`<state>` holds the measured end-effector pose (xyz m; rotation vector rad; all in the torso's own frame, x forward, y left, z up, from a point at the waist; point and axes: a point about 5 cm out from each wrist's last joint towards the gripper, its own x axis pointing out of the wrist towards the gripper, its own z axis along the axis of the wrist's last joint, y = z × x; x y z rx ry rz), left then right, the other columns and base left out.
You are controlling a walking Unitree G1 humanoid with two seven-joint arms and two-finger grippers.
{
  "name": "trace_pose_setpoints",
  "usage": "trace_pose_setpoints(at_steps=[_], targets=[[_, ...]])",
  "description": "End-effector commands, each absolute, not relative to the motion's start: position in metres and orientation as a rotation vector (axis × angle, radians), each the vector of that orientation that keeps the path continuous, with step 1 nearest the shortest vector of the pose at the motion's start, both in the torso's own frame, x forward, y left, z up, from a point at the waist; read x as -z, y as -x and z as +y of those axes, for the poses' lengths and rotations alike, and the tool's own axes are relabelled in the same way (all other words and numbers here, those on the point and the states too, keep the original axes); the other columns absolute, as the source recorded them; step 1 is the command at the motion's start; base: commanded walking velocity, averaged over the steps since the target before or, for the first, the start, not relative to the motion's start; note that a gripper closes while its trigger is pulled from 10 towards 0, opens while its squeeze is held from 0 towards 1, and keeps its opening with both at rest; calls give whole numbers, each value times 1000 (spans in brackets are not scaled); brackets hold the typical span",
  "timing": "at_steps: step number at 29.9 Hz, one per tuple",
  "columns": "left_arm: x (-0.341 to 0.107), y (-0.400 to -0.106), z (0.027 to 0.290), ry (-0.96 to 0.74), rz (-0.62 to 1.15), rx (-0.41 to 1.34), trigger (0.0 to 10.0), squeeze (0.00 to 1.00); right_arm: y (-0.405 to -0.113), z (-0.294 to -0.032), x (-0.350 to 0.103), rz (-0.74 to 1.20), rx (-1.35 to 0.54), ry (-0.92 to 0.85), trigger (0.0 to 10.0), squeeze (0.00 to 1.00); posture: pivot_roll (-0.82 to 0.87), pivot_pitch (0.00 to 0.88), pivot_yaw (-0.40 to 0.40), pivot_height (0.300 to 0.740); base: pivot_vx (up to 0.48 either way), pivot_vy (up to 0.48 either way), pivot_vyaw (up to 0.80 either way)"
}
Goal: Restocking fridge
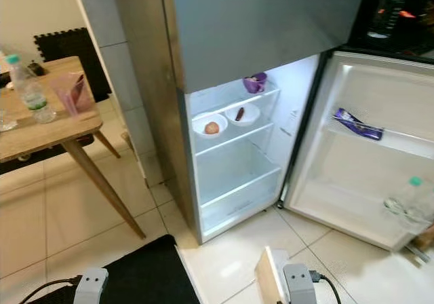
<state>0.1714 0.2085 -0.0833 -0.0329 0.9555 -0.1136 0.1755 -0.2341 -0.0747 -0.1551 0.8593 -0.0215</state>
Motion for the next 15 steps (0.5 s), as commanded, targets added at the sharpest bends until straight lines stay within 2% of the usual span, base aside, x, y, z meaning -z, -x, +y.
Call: trace_pose_setpoints(at_steps=[1, 10, 13, 15], targets=[[86, -166, 206, 30, 984, 122, 10000, 0, -174, -232, 76, 865, 13, 151, 10000, 0, -93, 33, 41, 740, 0, 0, 788], [87, -167, 203, 22, 991, 138, 10000, 0, -169, -231, 78, 883, 10, 147, 10000, 0, -90, 30, 38, 740, 0, 0, 788], [88, -165, 201, 27, 998, 146, 10000, 0, -165, -233, 80, 901, 31, 159, 10000, 0, -88, 29, 36, 740, 0, 0, 154], [89, -163, 200, 25, 1009, 153, 10000, 0, -160, -235, 82, 921, 51, 161, 10000, 0, -88, 29, 35, 740, 0, -469, 0]])
